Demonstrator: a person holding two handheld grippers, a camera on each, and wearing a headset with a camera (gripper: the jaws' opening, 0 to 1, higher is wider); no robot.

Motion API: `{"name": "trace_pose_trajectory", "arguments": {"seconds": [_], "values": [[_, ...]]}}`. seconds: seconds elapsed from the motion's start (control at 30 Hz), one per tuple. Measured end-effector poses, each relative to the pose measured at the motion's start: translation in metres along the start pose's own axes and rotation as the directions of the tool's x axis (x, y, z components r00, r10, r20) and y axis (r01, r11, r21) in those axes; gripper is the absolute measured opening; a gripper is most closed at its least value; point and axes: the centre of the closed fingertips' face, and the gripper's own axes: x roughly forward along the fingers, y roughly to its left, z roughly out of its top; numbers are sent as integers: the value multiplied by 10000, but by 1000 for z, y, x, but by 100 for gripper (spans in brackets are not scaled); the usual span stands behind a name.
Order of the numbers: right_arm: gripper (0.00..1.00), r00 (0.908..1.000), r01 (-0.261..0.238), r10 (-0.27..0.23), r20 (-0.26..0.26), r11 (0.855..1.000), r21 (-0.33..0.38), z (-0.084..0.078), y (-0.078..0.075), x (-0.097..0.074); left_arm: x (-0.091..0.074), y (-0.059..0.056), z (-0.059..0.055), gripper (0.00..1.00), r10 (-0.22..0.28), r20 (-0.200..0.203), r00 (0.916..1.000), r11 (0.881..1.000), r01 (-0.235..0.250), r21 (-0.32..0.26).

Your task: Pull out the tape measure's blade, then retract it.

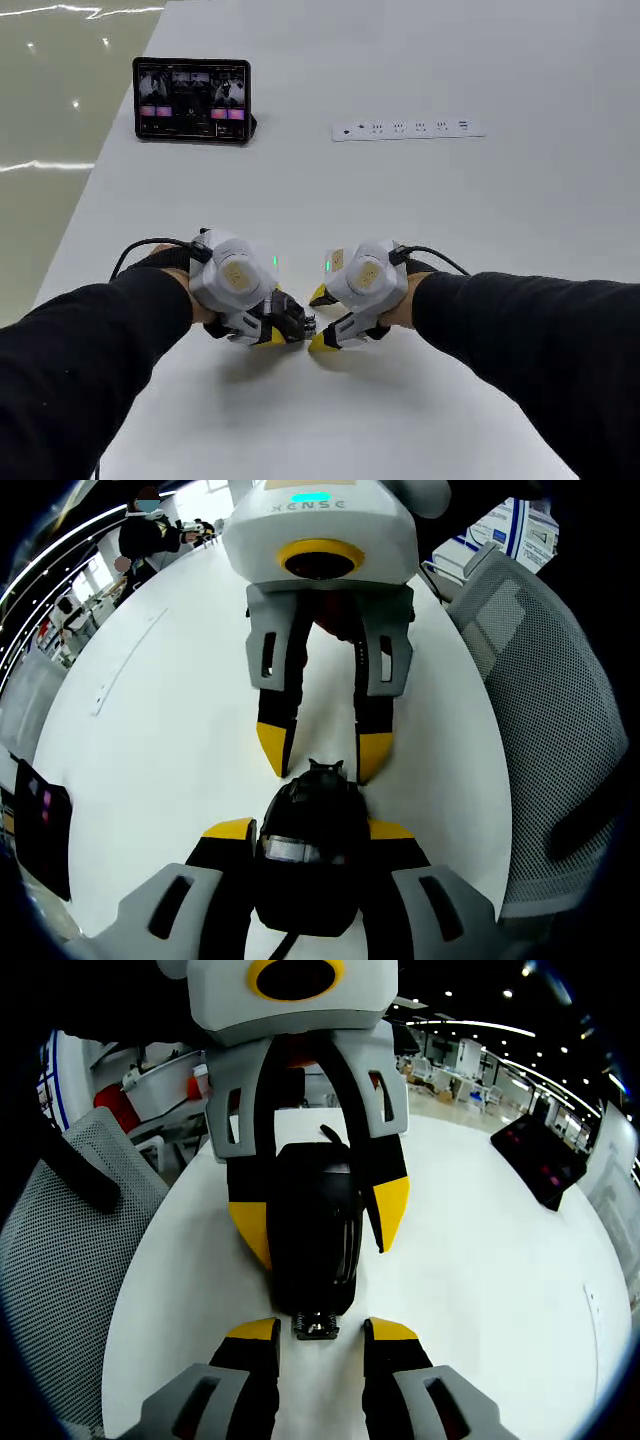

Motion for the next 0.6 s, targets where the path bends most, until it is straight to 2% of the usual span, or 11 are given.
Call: {"name": "trace_pose_trajectory", "arguments": {"seconds": [0.07, 0.2, 0.23, 0.3, 0.6], "values": [[20, 10000, -34, 34, -10, 10000, -4, 1, 1, 2, 0, 0, 0, 36, 9, 13, 10000, 10000, -9, 0], [14, 9998, -179, 174, -130, 9991, -394, 0, 4, 1, 0, 0, 0, 36, 1, 30, 10000, 10000, -1, 1], [13, 9997, -229, 225, -130, 9993, -285, 2, 3, 0, 0, 0, 0, 36, -20, 24, 10000, 10000, 20, 28], [12, 9991, -260, 240, -356, 9981, -551, 2, 4, -2, 0, 0, 1, 36, -28, 24, 10000, 10000, 27, 46], [10, 9994, -212, 206, -269, 9995, -227, 1, 4, -3, 0, 0, -1, 36, -59, -32, 10000, 10000, 59, 68]]}}
